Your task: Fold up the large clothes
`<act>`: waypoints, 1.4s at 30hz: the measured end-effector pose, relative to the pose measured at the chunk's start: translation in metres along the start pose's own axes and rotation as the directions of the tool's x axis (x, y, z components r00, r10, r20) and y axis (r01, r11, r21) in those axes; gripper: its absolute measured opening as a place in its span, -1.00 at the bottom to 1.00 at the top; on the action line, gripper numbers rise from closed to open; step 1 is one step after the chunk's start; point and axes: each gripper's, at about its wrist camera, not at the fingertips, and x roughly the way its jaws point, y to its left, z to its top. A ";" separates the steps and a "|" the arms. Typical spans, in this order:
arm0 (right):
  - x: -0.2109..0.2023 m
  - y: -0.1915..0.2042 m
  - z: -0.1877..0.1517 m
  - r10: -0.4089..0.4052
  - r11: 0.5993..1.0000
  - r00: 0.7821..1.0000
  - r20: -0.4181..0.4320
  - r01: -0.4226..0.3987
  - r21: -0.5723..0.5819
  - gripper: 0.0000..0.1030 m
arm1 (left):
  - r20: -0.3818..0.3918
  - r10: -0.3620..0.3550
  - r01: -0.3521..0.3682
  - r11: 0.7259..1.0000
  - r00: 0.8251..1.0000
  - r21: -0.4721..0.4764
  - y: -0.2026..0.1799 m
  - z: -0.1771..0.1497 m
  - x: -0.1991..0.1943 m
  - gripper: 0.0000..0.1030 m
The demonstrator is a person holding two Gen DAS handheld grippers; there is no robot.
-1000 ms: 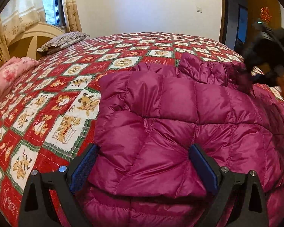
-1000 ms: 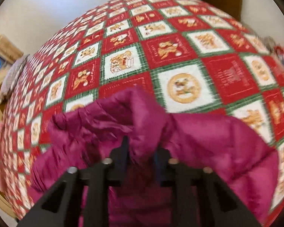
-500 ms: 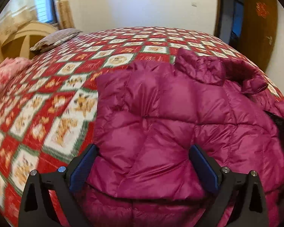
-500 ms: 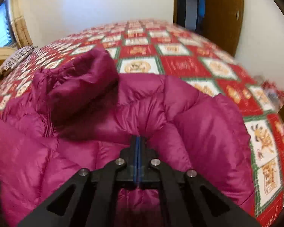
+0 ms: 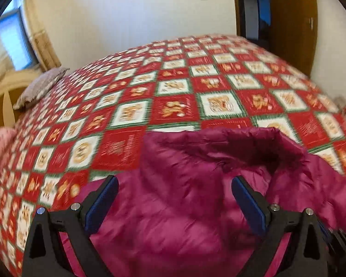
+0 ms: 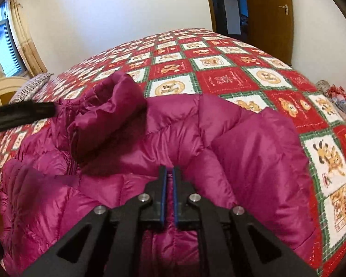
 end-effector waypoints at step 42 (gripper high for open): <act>0.031 0.050 0.038 0.079 0.996 0.990 -0.121 -0.083 -0.033 -0.07 | 0.095 -0.254 0.268 0.839 0.962 -0.474 0.109 -0.101 0.025 -0.84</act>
